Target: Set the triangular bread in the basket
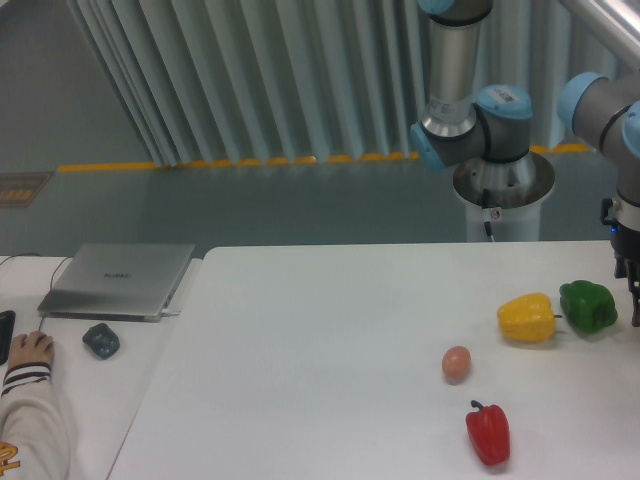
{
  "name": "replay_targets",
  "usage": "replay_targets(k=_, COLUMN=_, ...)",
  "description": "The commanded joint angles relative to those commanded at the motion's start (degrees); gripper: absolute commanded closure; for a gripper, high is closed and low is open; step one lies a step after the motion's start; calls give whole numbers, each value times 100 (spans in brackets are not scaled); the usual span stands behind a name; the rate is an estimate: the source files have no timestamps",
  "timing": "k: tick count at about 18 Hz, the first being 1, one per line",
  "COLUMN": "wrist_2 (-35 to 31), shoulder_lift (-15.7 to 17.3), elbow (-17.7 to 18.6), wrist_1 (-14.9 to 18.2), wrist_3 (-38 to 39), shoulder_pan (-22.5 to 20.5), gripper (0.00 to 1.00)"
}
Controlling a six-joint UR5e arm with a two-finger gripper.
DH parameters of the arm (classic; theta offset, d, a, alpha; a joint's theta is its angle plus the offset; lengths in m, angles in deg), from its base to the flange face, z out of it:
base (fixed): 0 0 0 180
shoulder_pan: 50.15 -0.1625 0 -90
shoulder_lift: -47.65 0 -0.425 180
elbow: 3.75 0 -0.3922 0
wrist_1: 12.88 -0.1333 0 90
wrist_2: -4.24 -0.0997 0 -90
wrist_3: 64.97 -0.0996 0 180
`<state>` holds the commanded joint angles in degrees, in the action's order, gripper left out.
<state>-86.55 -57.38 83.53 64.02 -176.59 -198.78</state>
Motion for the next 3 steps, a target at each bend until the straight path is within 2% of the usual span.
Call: replay_targets(k=3, wrist_2=0, shoulder_lift=0, elbow=0, wrist_1=0, wrist_3=0, shoulder_pan=0, gripper=0)
